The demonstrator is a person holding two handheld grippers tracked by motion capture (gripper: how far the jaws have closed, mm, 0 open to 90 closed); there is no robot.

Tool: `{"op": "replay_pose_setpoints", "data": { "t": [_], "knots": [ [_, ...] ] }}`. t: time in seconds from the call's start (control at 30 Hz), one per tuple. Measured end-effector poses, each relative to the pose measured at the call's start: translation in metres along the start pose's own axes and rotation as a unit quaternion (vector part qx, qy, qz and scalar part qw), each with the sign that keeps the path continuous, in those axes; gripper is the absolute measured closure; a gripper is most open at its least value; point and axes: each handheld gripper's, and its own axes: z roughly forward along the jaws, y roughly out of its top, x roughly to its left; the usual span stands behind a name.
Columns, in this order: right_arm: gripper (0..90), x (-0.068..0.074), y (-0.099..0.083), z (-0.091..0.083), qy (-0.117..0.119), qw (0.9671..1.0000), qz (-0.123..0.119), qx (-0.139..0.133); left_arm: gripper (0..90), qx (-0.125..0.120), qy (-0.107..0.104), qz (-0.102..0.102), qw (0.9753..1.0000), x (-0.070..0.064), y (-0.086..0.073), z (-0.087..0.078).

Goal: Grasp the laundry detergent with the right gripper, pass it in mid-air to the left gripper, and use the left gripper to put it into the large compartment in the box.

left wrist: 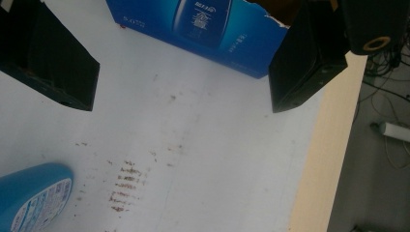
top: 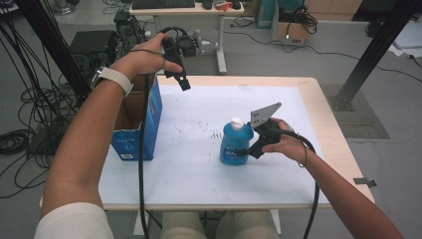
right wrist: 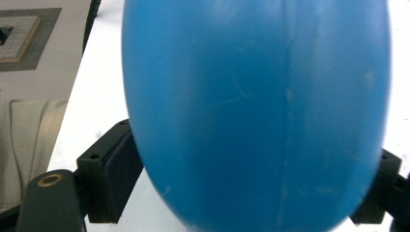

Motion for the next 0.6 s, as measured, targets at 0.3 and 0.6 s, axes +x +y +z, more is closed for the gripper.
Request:
{"op": "replay_pose_setpoints", "data": {
  "t": [0.3, 0.6],
  "knots": [
    [19.4, -0.0011, -0.0010, 0.0030, 0.002, 0.9999, -0.003, -0.013, 11.3, 0.000, 0.000, -0.002, 1.0000, 0.0001, -0.0005, 0.0005],
    [21.3, -0.0003, -0.0018, 0.0044, 0.006, 0.9998, 0.000, -0.021, 11.3, 0.000, 0.000, 0.000, 1.0000, 0.0000, -0.0005, 0.0001]
  ]
}}
